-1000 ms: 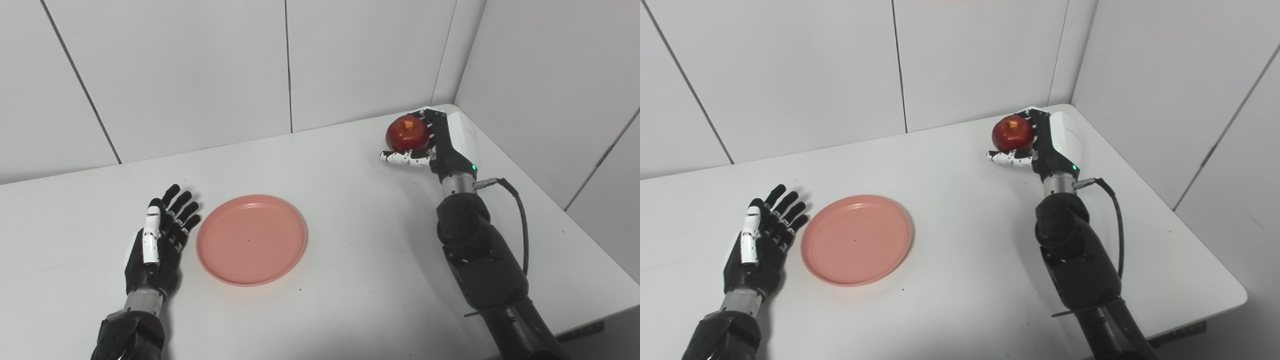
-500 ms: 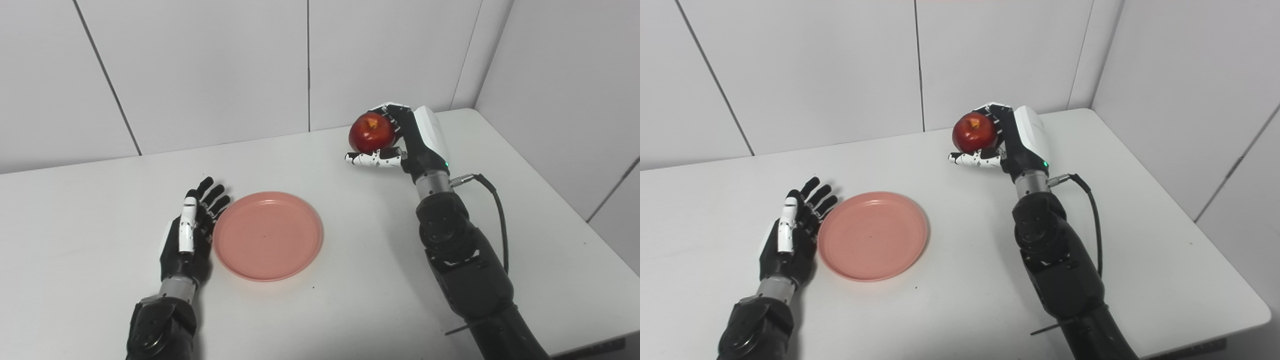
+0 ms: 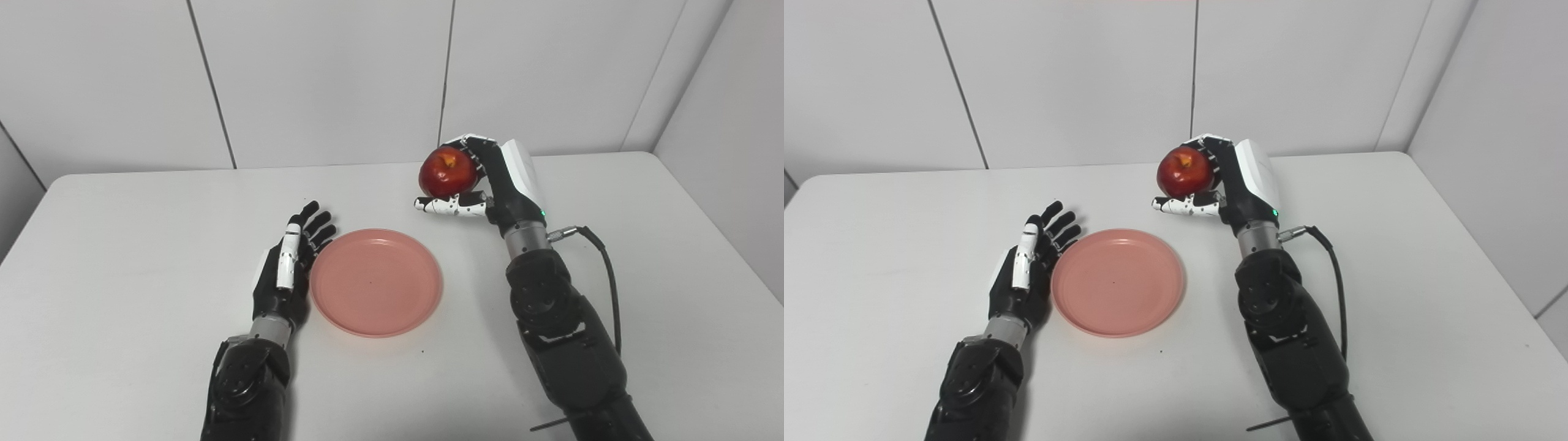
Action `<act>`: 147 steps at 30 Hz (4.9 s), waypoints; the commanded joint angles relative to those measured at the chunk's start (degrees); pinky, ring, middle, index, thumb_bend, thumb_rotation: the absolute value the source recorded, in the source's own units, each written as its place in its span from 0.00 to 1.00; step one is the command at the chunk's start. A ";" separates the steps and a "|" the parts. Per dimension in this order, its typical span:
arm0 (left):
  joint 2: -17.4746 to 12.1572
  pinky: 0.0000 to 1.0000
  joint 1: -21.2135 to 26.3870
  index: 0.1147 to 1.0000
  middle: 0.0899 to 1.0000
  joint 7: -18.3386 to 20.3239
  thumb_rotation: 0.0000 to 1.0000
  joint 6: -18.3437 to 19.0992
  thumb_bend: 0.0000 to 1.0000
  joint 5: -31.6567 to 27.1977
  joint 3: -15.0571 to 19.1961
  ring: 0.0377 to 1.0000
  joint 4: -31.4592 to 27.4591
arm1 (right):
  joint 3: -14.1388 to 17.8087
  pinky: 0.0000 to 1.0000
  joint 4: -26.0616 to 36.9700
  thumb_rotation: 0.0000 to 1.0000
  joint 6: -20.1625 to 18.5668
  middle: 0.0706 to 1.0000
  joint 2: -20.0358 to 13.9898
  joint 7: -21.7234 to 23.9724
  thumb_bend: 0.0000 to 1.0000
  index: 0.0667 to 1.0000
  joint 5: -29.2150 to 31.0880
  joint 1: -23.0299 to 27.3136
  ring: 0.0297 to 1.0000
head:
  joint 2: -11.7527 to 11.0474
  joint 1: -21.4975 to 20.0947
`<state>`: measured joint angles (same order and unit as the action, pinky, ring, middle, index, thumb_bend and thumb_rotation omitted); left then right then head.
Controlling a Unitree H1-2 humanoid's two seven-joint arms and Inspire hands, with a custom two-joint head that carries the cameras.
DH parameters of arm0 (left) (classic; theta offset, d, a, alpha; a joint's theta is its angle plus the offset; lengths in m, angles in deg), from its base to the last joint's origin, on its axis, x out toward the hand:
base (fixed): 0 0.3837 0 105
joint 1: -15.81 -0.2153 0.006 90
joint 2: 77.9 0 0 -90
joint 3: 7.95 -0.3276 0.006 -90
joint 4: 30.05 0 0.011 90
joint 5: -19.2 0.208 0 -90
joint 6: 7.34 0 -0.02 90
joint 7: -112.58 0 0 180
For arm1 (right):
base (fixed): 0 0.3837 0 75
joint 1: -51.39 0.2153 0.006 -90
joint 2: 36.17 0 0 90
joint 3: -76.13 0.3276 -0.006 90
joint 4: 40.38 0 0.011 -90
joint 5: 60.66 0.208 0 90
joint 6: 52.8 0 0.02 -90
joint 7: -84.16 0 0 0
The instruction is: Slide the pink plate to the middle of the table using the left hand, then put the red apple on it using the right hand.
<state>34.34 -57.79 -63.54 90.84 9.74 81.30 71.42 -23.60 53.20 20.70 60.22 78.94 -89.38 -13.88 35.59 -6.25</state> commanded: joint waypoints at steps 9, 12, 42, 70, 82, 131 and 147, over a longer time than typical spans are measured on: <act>1.23 0.86 0.83 0.86 0.87 -3.40 1.00 2.56 0.37 0.47 1.79 0.87 0.28 | -3.64 0.39 -0.01 0.13 3.08 0.48 3.94 0.99 0.52 0.45 -0.90 3.20 0.44 | 0.67 4.14; 1.65 0.87 1.03 0.86 0.87 -4.15 1.00 2.75 0.37 0.20 2.34 0.87 0.18 | -4.72 0.37 -1.14 0.13 3.58 0.48 4.67 0.81 0.52 0.45 -1.34 3.58 0.43 | 0.77 5.10; 2.33 0.86 1.18 0.85 0.87 -7.66 1.00 1.67 0.35 1.70 3.84 0.87 -0.27 | -8.34 0.34 -11.99 0.13 7.15 0.46 8.21 0.58 0.52 0.45 -2.36 3.57 0.40 | 2.03 8.02; 2.59 0.85 1.45 0.85 0.87 -7.86 1.00 2.19 0.35 2.53 3.55 0.87 -0.58 | -12.56 0.32 -14.54 0.13 12.75 0.44 6.60 -1.14 0.52 0.45 -6.26 -2.19 0.38 | 3.08 7.75; 2.78 0.85 1.36 0.85 0.87 -7.95 1.00 3.14 0.35 2.30 3.55 0.87 -1.34 | -13.12 0.30 -14.62 0.13 12.71 0.43 6.27 -1.65 0.52 0.45 -7.80 -2.61 0.37 | 3.59 7.79; 2.34 0.83 1.62 0.84 0.86 -7.86 1.00 2.32 0.34 2.50 3.42 0.85 -0.41 | -7.36 0.76 -0.18 0.53 7.00 0.88 5.17 9.08 1.00 0.90 -3.40 -6.63 0.84 | 3.85 6.56; 2.11 0.85 1.31 0.85 0.86 -7.02 1.00 2.58 0.35 1.64 3.70 0.86 -0.41 | -0.20 0.83 7.20 0.79 4.98 0.93 5.30 9.34 1.00 0.97 3.23 -8.33 0.91 | 3.40 5.89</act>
<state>36.24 -56.69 -70.56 92.34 11.94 84.85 70.69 -24.73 57.82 26.19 65.10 89.65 -86.66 -23.36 39.02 -0.44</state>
